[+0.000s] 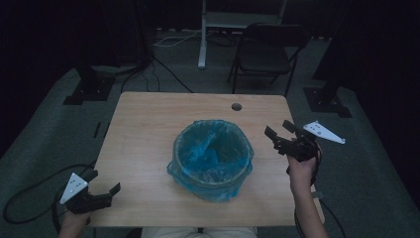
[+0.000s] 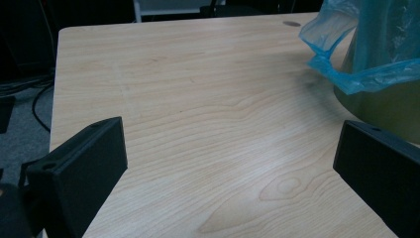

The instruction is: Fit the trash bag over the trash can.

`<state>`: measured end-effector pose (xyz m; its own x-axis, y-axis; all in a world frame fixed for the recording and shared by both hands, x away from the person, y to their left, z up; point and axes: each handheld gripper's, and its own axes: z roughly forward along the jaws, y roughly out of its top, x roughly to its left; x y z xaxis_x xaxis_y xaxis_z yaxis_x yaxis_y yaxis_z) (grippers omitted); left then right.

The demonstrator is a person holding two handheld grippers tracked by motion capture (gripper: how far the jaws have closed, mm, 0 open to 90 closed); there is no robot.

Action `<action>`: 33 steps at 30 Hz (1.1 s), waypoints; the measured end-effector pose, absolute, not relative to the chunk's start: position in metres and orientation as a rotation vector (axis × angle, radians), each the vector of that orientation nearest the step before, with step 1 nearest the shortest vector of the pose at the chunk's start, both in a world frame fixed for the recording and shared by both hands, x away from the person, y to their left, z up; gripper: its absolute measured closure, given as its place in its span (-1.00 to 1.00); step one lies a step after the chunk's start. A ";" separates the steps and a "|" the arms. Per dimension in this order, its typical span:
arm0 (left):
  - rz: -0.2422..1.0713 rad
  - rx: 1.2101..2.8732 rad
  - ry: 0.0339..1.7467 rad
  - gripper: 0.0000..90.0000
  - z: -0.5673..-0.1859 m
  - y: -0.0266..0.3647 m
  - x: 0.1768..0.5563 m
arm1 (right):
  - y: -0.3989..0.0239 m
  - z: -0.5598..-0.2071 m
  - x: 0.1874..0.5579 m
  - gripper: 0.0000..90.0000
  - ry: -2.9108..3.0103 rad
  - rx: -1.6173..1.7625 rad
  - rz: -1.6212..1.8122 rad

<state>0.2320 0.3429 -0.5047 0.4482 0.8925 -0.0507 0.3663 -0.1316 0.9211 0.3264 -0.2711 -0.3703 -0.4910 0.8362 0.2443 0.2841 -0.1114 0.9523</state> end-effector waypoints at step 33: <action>0.649 1.764 1.083 -0.98 -0.515 0.329 0.236 | -0.105 -0.345 0.349 -0.65 2.689 0.548 1.541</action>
